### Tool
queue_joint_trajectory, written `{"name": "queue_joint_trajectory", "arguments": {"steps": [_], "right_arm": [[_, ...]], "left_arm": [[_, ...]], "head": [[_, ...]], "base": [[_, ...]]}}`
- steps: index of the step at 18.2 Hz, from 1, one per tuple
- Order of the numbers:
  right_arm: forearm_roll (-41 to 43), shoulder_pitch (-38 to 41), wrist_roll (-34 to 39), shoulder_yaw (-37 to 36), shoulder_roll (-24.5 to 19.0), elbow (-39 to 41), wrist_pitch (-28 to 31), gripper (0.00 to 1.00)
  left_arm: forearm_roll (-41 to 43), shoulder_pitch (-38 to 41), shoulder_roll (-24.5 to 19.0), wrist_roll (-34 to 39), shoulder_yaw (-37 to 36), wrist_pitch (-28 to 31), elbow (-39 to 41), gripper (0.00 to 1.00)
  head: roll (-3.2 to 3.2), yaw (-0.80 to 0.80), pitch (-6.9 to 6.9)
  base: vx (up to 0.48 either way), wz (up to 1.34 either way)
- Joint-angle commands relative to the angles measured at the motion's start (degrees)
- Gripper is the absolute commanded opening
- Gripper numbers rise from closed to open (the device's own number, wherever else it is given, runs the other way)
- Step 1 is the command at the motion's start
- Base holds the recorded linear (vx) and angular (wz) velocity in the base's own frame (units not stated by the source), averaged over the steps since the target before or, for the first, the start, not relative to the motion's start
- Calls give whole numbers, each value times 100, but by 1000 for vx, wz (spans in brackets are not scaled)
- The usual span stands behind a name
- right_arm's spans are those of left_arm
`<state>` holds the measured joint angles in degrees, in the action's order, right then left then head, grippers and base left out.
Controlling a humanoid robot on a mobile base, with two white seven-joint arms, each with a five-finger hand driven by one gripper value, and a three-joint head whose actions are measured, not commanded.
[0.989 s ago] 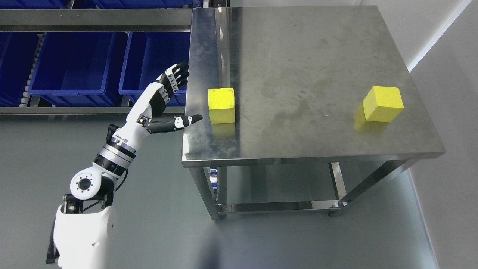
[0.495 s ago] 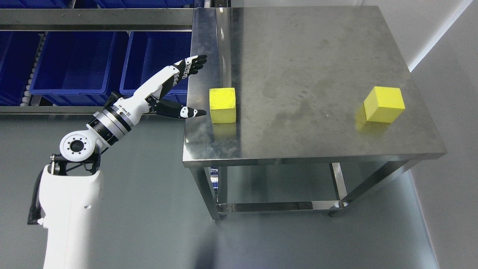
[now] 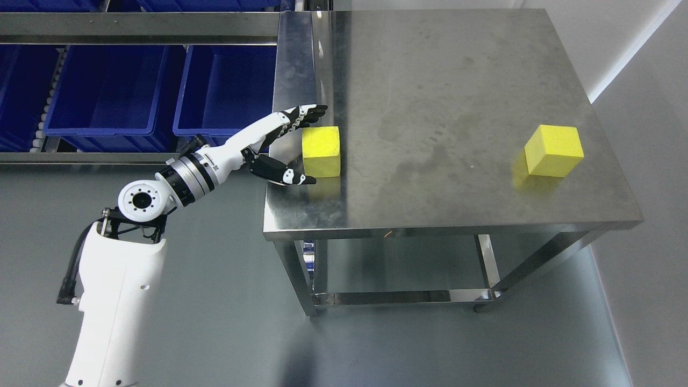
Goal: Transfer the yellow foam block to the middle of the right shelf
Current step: 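Close the left hand around the yellow foam cube, then lift the yellow cube up off the table with the left hand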
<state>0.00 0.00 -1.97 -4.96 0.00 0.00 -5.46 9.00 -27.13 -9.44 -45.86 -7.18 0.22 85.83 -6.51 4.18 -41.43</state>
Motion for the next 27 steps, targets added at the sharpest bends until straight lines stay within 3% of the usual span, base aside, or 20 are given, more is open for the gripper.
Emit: {"name": "queue_joint_trajectory", "arguments": {"steps": [1, 6, 8, 11, 15, 17, 19, 20, 22, 24, 27], "right_arm": [[-18, 9, 4, 4, 100, 100, 2, 100], [-18, 9, 4, -5, 100, 100, 2, 100], [-18, 9, 4, 4, 100, 100, 2, 100], [-18, 9, 4, 4, 100, 100, 2, 100], [-18, 9, 4, 4, 100, 100, 2, 100], [-18, 9, 4, 4, 100, 100, 2, 100], [-18, 9, 4, -5, 100, 100, 2, 100], [-18, 9, 4, -5, 100, 100, 2, 100], [-18, 9, 4, 4, 100, 100, 2, 100], [-18, 9, 4, 4, 100, 100, 2, 100], [-18, 9, 4, -5, 100, 100, 2, 100]], "left_arm": [[67, -82, -23, -1, -513, -21, -743, 94], [50, -64, 143, 16, -337, -83, -822, 65], [50, -73, 336, 16, -74, -118, -849, 49], [50, -64, 609, 7, 286, -469, -910, 32], [-90, -265, 844, 42, 874, -715, -840, 31], [-930, -538, 844, 278, 1060, -786, -761, 32], [-1739, -661, 844, 1118, 1323, -943, -735, 33], [-2074, -705, 844, 1767, 1385, -1353, -735, 33], [-2121, -601, 844, 2797, 1430, -1891, -735, 34], [-2121, -382, 844, 3214, 1613, -1929, -656, 34], [-2121, -83, 844, 3207, 1913, -1929, -507, 34]], "head": [[0, 0, 0], [0, 0, 0], [0, 0, 0], [0, 0, 0], [0, 0, 0], [0, 0, 0], [0, 0, 0], [0, 0, 0], [0, 0, 0], [0, 0, 0], [0, 0, 0]], "base": [[0, 0], [0, 0], [0, 0], [0, 0], [0, 0], [0, 0], [0, 0], [0, 0], [0, 0], [0, 0], [-8, 22]]}}
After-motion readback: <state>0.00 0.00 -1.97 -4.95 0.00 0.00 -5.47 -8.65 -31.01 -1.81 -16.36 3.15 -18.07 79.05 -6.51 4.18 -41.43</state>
